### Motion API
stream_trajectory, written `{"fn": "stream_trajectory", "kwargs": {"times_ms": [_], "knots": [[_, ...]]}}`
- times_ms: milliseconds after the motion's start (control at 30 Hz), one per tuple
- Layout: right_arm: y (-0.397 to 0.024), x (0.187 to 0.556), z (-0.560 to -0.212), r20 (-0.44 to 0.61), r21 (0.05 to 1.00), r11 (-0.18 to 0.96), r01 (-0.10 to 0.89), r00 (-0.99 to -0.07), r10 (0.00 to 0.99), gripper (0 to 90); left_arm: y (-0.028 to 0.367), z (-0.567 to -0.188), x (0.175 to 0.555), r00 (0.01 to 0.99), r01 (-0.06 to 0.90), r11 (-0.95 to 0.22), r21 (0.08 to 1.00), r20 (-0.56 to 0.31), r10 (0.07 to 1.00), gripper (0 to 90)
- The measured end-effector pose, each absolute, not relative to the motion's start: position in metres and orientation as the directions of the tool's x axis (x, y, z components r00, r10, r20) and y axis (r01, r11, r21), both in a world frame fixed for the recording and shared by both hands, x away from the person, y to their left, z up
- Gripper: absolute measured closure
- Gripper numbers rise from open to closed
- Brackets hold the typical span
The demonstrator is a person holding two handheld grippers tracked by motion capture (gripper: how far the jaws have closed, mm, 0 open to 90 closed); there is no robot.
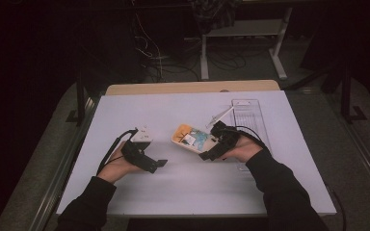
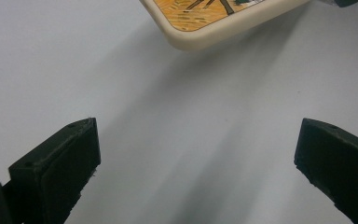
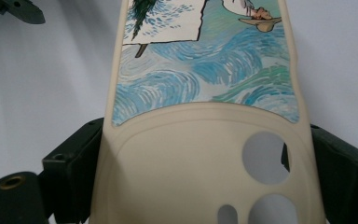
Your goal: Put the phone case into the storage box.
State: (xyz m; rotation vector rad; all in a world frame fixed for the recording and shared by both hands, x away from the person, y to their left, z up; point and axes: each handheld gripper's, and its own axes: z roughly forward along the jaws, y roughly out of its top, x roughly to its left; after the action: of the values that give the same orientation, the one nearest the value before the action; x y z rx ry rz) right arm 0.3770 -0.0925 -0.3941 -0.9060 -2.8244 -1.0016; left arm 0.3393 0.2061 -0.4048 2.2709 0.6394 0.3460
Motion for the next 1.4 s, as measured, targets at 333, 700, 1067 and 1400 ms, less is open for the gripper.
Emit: {"fn": "stream_trajectory", "kwargs": {"times_ms": [333, 700, 1067, 1400], "knots": [[-0.092, 0.377, -0.394, 0.194, 0.573, 0.628, 0.526, -0.832, 0.52, 9.4, 0.204, -0.403, 0.335, 0.852, 0.259, -0.63, 0.732, 0.134, 0.506, 0.0], [-0.092, 0.377, -0.394, 0.194, 0.572, 0.632, 0.523, -0.835, 0.515, 9.2, 0.198, -0.402, 0.329, 0.853, 0.168, -0.675, 0.718, 0.238, 0.465, 0.0], [-0.092, 0.376, -0.394, 0.187, 0.572, 0.636, 0.518, -0.837, 0.513, 9.2, 0.197, -0.401, 0.327, 0.851, 0.133, -0.693, 0.708, 0.277, 0.446, 0.0], [-0.092, 0.376, -0.394, 0.182, 0.574, 0.641, 0.509, -0.843, 0.506, 9.4, 0.195, -0.4, 0.324, 0.836, 0.082, -0.714, 0.695, 0.343, 0.429, 0.0]]}}
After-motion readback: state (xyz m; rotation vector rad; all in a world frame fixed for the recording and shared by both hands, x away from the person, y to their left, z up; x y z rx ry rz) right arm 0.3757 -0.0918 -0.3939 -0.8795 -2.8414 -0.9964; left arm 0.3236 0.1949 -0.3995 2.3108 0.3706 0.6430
